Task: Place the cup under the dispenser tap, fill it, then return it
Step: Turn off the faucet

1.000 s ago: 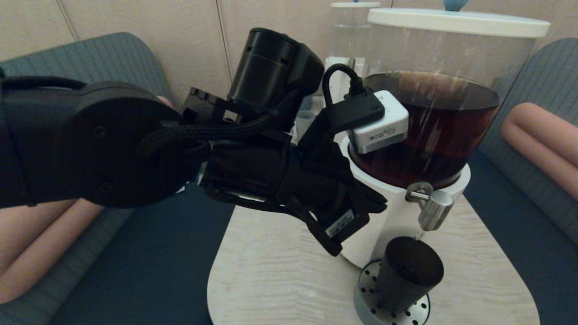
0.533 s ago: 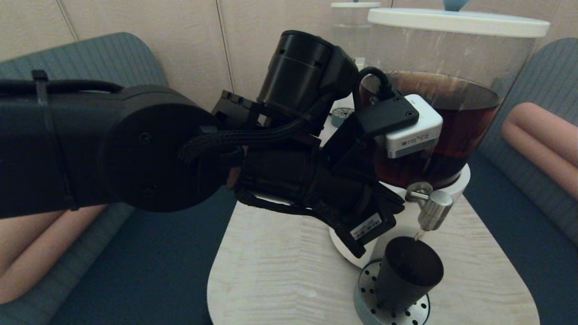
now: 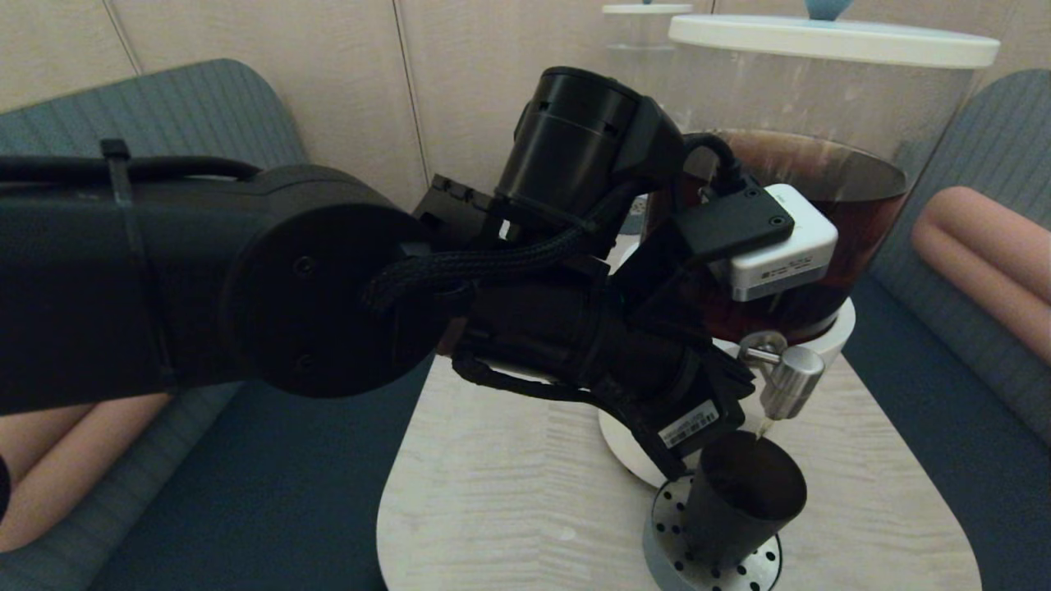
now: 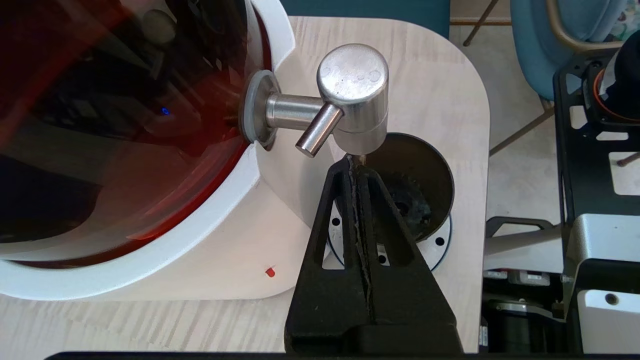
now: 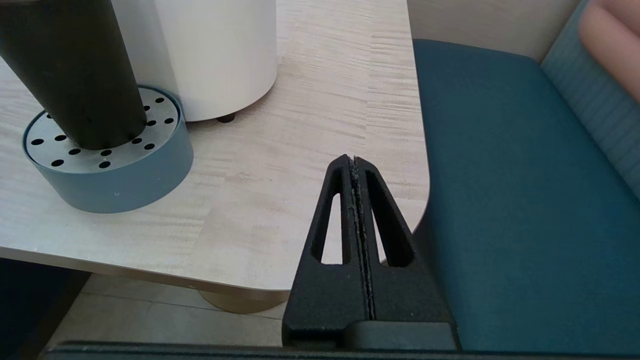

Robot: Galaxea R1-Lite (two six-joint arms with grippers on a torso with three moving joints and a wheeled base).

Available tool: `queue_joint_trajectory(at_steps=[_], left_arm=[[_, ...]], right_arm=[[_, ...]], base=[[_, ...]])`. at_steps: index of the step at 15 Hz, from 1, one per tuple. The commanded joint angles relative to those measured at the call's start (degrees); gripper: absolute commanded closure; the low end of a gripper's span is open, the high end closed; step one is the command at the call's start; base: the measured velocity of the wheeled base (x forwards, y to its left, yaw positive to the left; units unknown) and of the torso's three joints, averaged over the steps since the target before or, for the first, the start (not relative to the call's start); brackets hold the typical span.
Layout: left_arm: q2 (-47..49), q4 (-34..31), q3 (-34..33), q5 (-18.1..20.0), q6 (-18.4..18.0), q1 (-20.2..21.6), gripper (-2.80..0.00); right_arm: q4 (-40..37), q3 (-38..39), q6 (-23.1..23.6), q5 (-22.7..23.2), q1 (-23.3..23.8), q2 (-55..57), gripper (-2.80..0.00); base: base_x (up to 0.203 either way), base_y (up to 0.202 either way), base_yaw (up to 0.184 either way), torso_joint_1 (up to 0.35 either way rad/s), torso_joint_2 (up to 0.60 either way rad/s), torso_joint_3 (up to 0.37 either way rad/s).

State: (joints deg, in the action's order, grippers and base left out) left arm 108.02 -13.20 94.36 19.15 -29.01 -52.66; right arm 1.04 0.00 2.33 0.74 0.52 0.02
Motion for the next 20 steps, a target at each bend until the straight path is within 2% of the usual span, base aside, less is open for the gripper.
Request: queue_joint_trajectory(at_steps=[1, 10, 20], left_arm=[[0.34, -0.07, 0.21, 0.1, -0.15, -0.07, 0.0], [3.48, -0.08, 4.31, -0.08, 0.13, 0.1, 0.0], [3.55, 1.04, 5.52, -0.93, 0.13, 0.37, 0.0]], right_arm=[[0.02, 0.35, 0.05, 0.05, 0.0, -0.11, 0.0], [0.02, 0.35, 0.05, 0.05, 0.0, -0.11, 0.0], [0.02, 0.35, 0.05, 0.05, 0.0, -0.11, 0.0]], base=[[0.0, 0.0, 0.0, 0.0, 0.0, 0.0], [0.0, 0.0, 0.0, 0.0, 0.0, 0.0], [0.0, 0.0, 0.0, 0.0, 0.0, 0.0]])
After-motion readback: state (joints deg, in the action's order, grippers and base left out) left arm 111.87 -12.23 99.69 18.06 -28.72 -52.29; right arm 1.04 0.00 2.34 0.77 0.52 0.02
